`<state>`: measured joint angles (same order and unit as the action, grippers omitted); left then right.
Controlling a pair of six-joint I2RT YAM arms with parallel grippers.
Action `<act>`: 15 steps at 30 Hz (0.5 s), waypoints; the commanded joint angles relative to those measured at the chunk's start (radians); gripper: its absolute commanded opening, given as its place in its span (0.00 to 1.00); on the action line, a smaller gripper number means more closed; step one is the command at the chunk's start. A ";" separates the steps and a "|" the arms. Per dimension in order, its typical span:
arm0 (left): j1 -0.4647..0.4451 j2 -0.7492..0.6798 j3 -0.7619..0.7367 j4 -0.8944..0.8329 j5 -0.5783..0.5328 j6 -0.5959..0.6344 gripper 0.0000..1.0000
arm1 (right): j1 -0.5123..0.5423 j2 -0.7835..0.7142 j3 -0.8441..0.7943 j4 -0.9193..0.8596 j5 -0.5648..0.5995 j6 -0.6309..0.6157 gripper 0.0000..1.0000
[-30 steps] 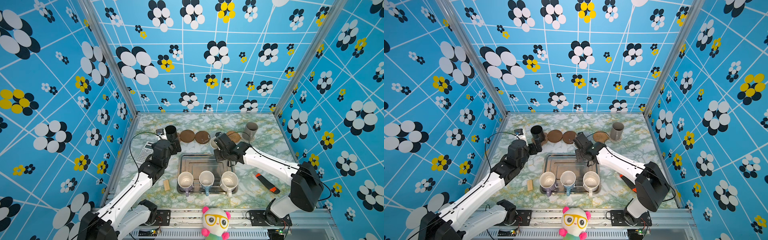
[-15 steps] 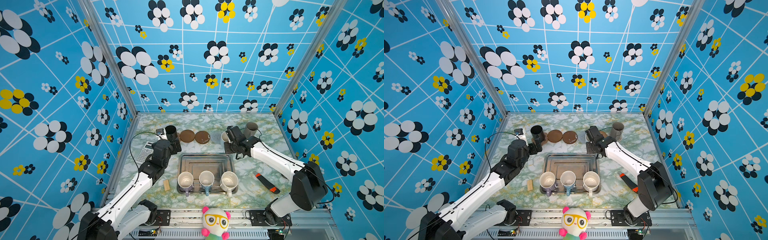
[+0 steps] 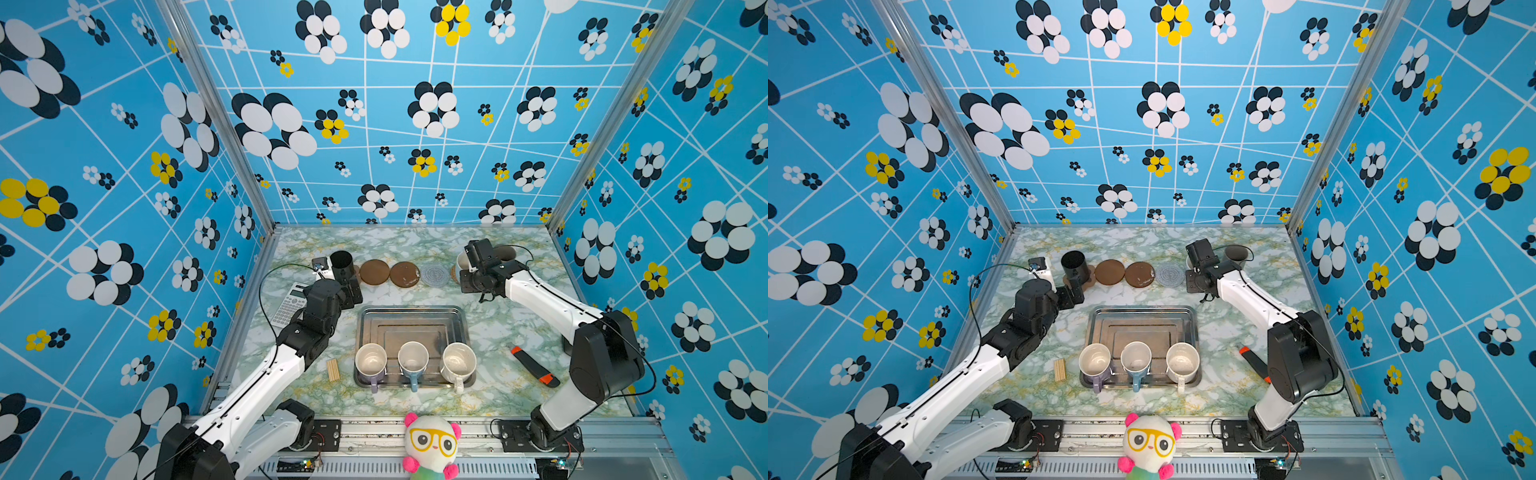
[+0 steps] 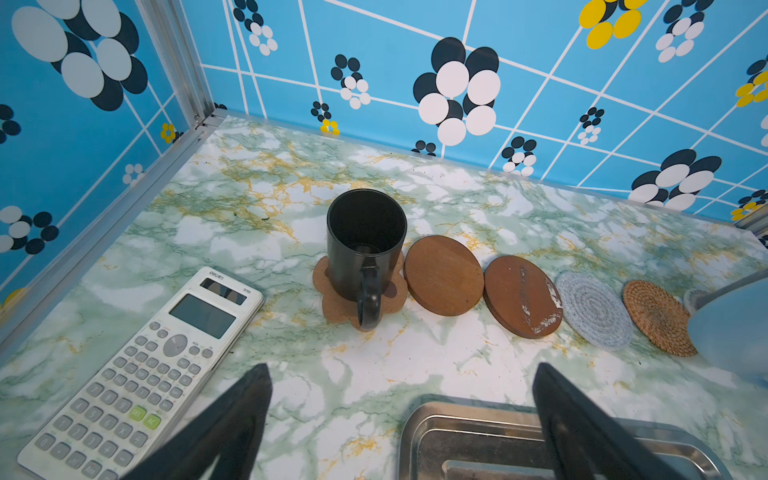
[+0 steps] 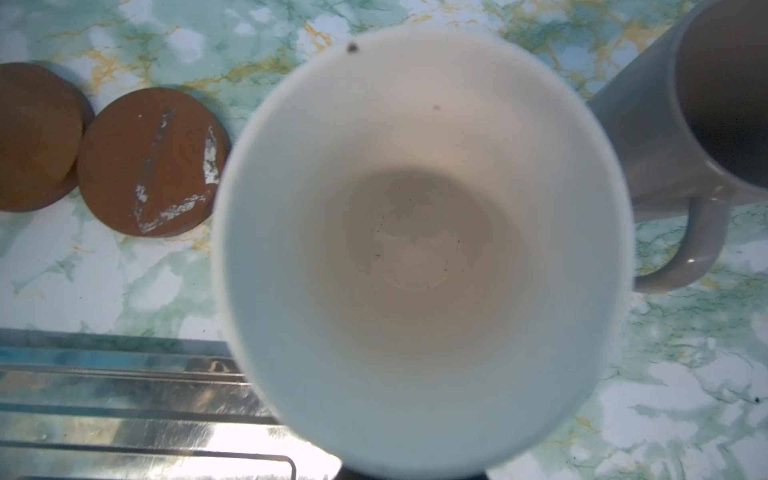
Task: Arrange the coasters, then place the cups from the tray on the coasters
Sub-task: 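Lift the white mug and carry it toward the woven rattan coaster with the right gripper, then lower the white mug onto the woven rattan coaster with the right gripper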
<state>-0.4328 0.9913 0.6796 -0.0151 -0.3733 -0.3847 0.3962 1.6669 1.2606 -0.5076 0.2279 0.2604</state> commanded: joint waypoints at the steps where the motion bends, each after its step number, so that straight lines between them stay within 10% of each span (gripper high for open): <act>1: 0.009 -0.013 -0.005 -0.009 0.004 -0.002 0.99 | -0.042 0.023 0.065 0.082 -0.017 -0.019 0.00; 15: 0.008 -0.002 0.000 0.005 0.027 -0.015 0.98 | -0.085 0.164 0.173 0.089 -0.078 -0.015 0.00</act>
<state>-0.4320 0.9913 0.6796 -0.0147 -0.3614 -0.3851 0.3134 1.8244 1.3842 -0.4744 0.1551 0.2569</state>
